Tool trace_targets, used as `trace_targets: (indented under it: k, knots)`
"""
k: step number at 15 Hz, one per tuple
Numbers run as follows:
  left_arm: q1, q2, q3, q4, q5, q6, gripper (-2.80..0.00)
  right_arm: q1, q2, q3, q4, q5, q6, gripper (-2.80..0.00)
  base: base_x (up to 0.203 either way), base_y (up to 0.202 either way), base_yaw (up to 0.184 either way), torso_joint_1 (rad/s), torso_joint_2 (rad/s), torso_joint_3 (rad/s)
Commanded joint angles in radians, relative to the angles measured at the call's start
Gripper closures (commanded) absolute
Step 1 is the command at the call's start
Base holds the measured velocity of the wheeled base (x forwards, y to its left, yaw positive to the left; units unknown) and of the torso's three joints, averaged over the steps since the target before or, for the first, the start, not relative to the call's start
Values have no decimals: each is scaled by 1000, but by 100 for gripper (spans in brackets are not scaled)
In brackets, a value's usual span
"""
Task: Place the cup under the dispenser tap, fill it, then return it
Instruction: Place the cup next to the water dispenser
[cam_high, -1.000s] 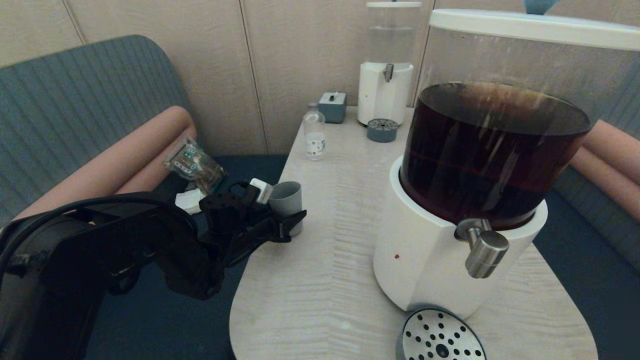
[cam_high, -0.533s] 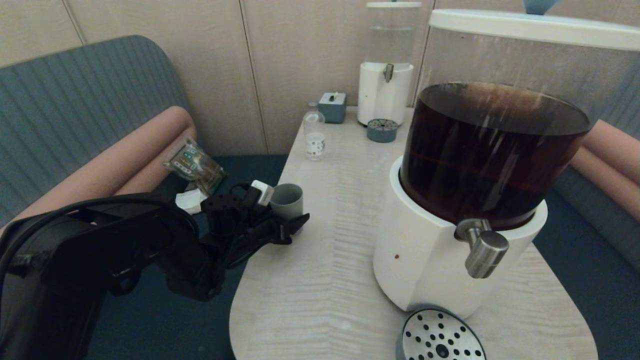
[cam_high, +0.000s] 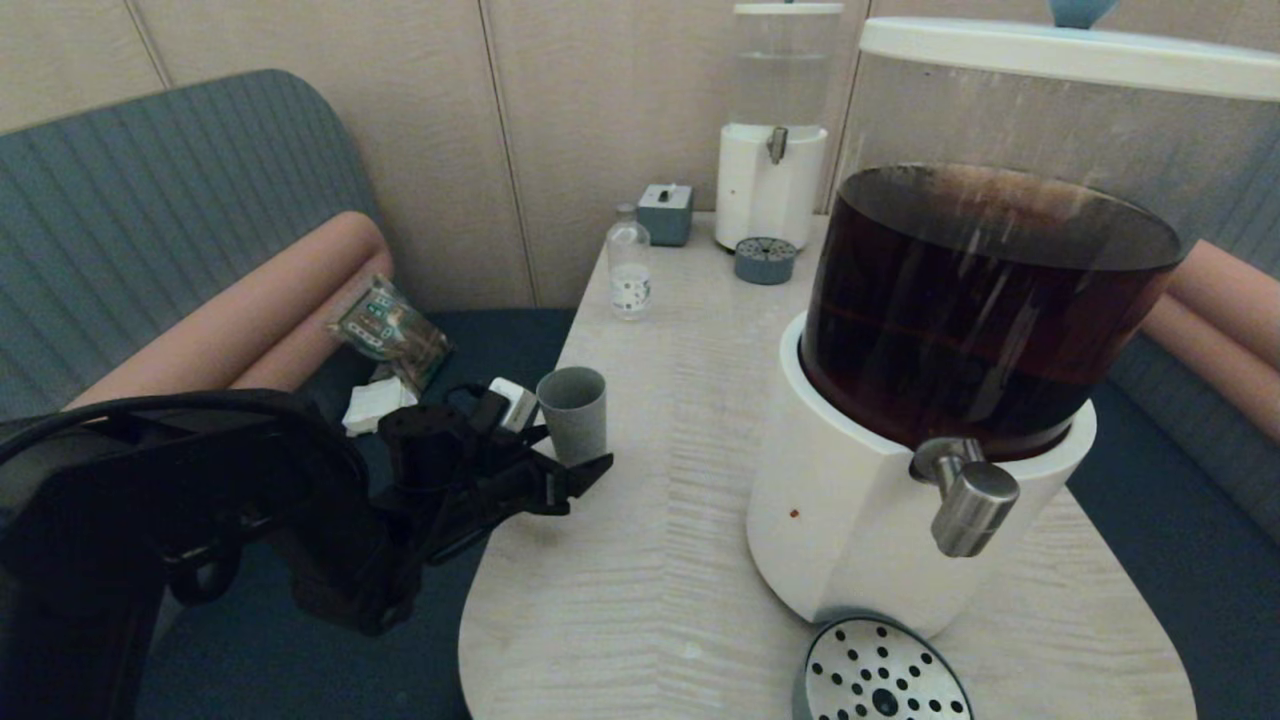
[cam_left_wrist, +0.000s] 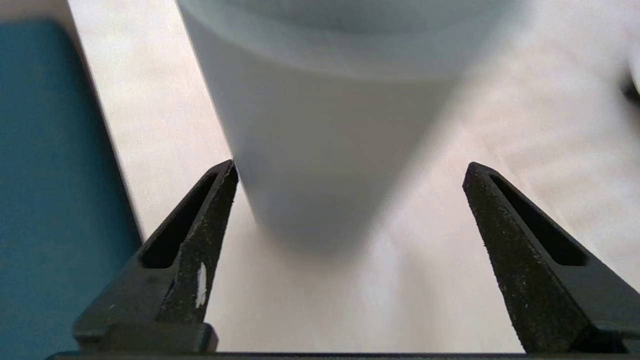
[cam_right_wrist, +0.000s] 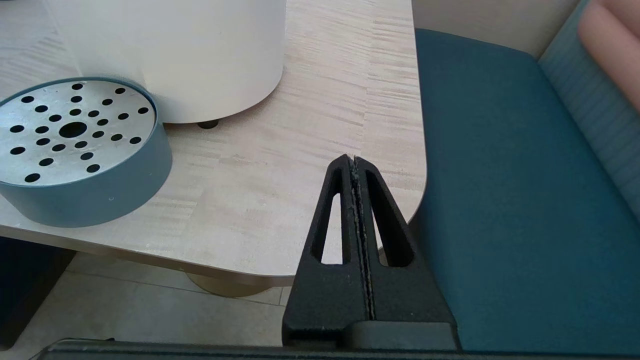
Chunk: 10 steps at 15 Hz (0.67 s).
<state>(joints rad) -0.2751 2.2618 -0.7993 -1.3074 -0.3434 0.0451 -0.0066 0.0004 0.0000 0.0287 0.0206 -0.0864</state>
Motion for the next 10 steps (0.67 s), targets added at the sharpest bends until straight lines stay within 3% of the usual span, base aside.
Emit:
trace_targets:
  k: [1, 10]
  knots:
    - [1, -101, 118, -8, -3, 6, -280, -1, -2, 2, 0, 1, -1, 0, 0, 0, 0, 0, 0, 0]
    - [3, -522, 442, -9, 3, 9, -280, 0, -2, 2, 0, 1, -1, 0, 0, 0, 0, 0, 0, 0]
